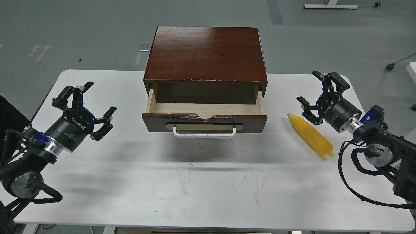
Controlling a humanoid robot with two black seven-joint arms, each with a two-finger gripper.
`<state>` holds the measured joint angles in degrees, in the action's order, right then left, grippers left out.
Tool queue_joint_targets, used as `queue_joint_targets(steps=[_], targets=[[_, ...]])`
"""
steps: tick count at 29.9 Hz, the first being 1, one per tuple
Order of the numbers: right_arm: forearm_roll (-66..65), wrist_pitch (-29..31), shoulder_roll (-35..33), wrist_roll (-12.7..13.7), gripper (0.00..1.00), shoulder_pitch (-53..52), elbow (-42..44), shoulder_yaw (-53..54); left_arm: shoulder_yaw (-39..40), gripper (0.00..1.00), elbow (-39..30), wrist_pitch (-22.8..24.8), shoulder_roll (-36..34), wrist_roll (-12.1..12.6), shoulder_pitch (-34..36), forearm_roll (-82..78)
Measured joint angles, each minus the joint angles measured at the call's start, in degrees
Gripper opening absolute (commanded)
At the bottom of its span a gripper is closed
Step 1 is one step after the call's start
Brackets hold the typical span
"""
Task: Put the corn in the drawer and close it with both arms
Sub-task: 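Move the right gripper down onto the yellow corn cob and grasp it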
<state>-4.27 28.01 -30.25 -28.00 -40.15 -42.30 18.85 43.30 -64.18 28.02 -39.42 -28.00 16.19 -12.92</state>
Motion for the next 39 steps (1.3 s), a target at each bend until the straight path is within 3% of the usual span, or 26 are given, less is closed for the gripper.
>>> queue_joint_targets(steps=[10,22,32,39], targets=[[0.05,0.0,-1.91,0.0,0.99,-0.02,-0.62,-0.08,0.9,1.0,0.01,-0.02,-0.23,0.0,-0.71,0.0],[-3.28,0.0,-5.03,0.0,1.0,-1.3,-2.55,-0.64,1.57,1.0,-0.36,-0.02,-5.25,0.0,1.45,0.01],[-37.54,0.01,-15.72,-0.01,1.0,-13.03,-9.15,-5.64,0.77,1.0,-0.72,-0.02,-5.03,0.0,1.9,-0.43],[-57.23,-2.46,-16.94,-0.01,1.0,-18.43,-9.75,-16.79,0.66,1.0,-0.75,-0.03,-5.03,0.0,1.93,-0.51]])
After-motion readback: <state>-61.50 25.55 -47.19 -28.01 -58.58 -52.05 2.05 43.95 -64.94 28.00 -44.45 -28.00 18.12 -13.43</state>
